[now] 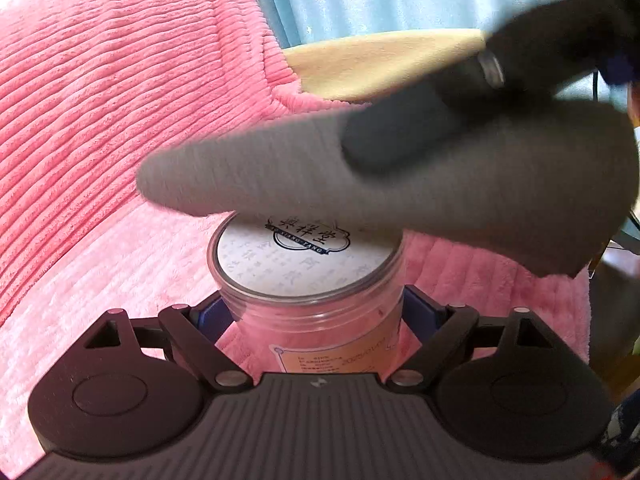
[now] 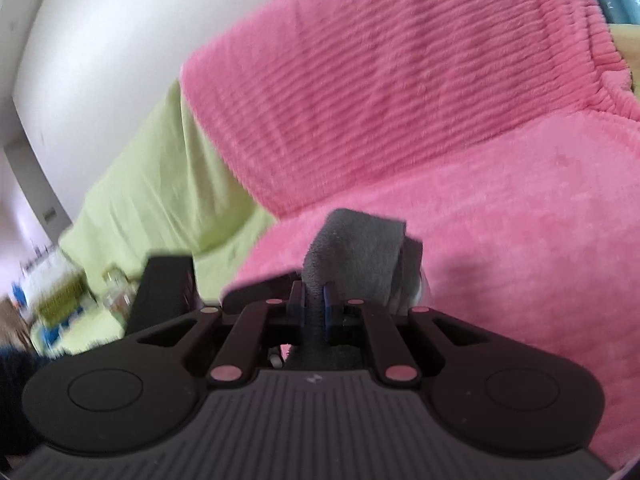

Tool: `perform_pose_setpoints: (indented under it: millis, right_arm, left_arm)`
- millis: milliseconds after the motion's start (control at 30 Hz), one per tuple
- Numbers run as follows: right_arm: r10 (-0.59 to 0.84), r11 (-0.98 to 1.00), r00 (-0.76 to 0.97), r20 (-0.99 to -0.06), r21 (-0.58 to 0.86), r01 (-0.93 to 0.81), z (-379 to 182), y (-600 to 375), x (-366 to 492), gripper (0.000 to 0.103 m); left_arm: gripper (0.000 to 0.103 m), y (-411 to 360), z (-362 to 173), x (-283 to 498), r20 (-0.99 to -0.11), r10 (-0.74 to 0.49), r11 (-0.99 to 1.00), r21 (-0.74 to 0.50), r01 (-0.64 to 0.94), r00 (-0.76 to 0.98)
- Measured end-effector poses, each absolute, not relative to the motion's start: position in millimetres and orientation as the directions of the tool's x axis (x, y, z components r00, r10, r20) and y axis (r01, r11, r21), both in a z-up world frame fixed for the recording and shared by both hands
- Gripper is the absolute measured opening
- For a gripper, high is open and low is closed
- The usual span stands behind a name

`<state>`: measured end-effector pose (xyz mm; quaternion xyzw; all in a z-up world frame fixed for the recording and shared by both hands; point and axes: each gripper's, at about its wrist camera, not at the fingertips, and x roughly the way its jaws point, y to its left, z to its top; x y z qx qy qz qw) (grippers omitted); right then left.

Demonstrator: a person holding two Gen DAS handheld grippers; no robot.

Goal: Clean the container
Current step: 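Lift the jar with the left gripper while the right gripper brings the cloth over it, then wipe the jar lid with the cloth in the right gripper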

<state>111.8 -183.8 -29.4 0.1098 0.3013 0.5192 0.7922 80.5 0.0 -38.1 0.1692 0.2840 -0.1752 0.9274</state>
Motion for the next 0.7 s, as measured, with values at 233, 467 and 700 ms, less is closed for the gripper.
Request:
perform_pose_setpoints:
  millis: [233,467,700]
  right_arm:
    - [0.872,0.422,0.242,-0.425,0.402,-0.813,-35,-151,109,0.006]
    - [0.882,0.425,0.268,-0.386,0.410,-0.807,-38,-128,127,0.005]
    - [0.836,0.537,0.414,-0.360,0.383,-0.751,-42,-119,140,0.005]
  left_arm:
    - [0.088,-7,-43,75,-0.592,-0.214,0.880,0.229,0.417,0.777]
    - [0.088,-10,-43,76,-0.601,-0.207,0.885,0.223,0.410,0.772]
    - [0.088,-12,-44,75,-0.600,-0.208,0.888,0.216,0.406,0.773]
